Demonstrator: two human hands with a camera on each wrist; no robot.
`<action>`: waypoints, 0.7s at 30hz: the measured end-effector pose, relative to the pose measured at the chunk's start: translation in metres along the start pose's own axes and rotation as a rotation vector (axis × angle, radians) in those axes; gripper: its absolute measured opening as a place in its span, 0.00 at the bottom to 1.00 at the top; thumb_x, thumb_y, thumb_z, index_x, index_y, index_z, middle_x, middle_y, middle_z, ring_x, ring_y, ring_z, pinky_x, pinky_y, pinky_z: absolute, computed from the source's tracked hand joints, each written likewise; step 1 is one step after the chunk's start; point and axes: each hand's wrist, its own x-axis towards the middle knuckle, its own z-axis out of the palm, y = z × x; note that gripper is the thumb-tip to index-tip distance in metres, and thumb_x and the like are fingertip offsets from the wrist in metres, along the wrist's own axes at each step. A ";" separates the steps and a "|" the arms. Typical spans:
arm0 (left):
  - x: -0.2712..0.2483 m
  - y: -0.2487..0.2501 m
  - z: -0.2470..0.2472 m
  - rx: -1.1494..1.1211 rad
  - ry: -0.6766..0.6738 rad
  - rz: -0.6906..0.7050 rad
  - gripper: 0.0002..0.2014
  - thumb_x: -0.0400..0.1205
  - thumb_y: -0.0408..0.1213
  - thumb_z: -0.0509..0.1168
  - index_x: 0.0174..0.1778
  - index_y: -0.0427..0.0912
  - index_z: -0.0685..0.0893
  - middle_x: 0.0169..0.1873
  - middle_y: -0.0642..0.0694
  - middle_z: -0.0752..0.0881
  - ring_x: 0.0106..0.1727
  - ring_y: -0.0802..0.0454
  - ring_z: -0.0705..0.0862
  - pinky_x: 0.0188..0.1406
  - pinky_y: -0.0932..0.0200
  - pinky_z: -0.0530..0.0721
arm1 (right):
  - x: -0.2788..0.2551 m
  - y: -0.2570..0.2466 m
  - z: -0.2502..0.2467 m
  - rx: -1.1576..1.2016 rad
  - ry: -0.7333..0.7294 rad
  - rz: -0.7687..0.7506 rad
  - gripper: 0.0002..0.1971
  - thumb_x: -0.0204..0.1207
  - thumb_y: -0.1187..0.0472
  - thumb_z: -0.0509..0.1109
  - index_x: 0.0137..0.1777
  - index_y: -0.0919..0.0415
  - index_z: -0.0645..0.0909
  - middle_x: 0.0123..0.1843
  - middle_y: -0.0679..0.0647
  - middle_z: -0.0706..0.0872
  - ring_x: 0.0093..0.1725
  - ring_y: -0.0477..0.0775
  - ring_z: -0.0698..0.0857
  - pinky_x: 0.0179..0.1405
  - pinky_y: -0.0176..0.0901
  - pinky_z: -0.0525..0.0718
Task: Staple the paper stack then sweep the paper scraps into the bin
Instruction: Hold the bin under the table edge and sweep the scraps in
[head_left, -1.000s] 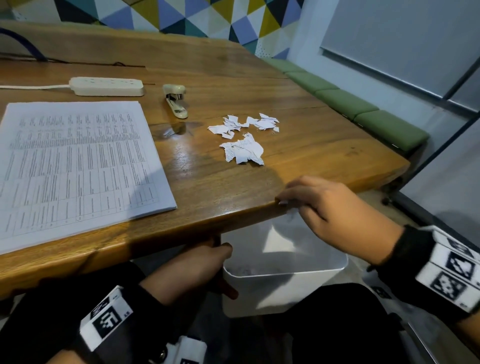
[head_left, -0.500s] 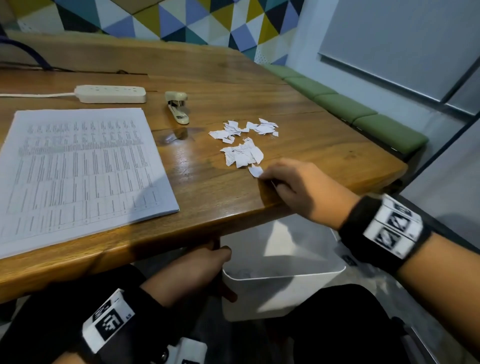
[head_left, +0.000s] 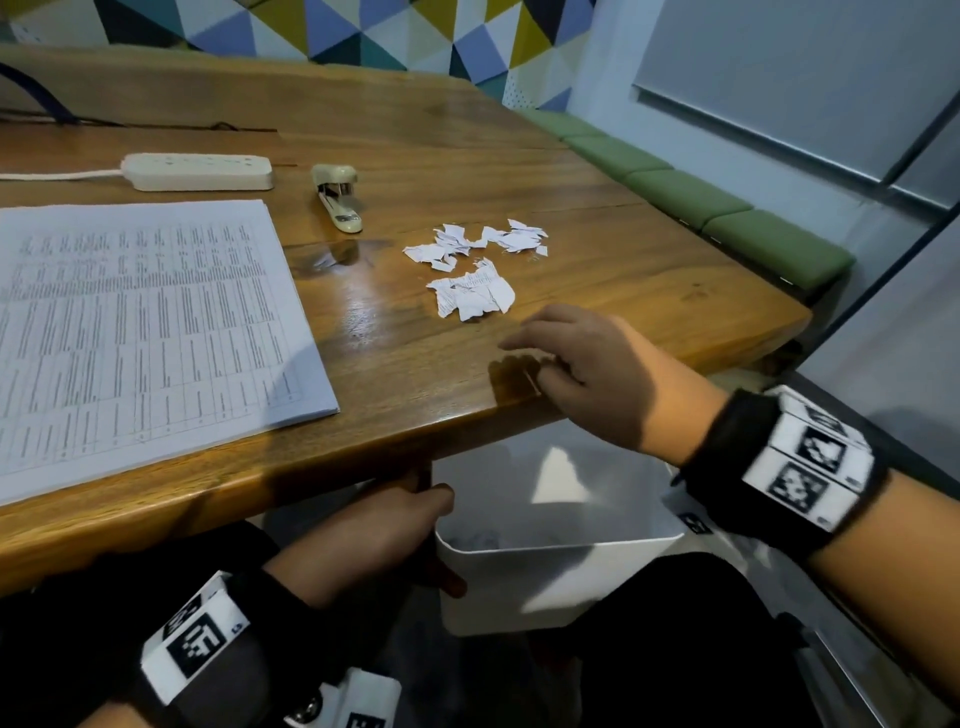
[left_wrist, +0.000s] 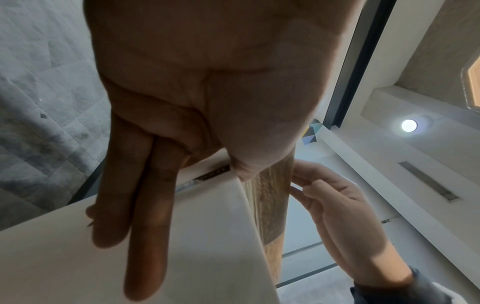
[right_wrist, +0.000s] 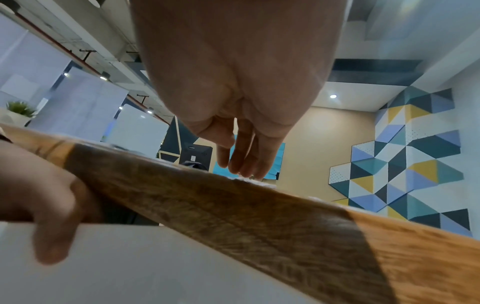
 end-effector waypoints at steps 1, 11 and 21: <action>-0.001 0.001 0.001 -0.010 0.003 -0.009 0.10 0.89 0.41 0.62 0.64 0.44 0.81 0.40 0.44 0.85 0.16 0.63 0.88 0.10 0.72 0.77 | 0.005 0.000 0.002 -0.020 -0.037 -0.009 0.22 0.82 0.64 0.59 0.72 0.55 0.85 0.66 0.51 0.85 0.59 0.47 0.83 0.61 0.43 0.84; -0.002 -0.002 -0.007 -0.092 -0.108 -0.082 0.11 0.90 0.40 0.61 0.67 0.46 0.78 0.59 0.36 0.89 0.41 0.42 0.97 0.42 0.57 0.95 | -0.030 -0.006 -0.020 0.139 -0.006 0.034 0.17 0.79 0.58 0.65 0.62 0.48 0.89 0.55 0.41 0.88 0.52 0.38 0.86 0.52 0.30 0.81; 0.005 -0.008 -0.002 -0.133 -0.120 -0.107 0.24 0.91 0.45 0.57 0.85 0.50 0.64 0.54 0.37 0.92 0.36 0.45 0.97 0.29 0.61 0.87 | 0.120 0.033 -0.023 -0.223 -0.253 0.139 0.24 0.81 0.64 0.62 0.76 0.58 0.81 0.74 0.62 0.84 0.68 0.65 0.83 0.71 0.58 0.82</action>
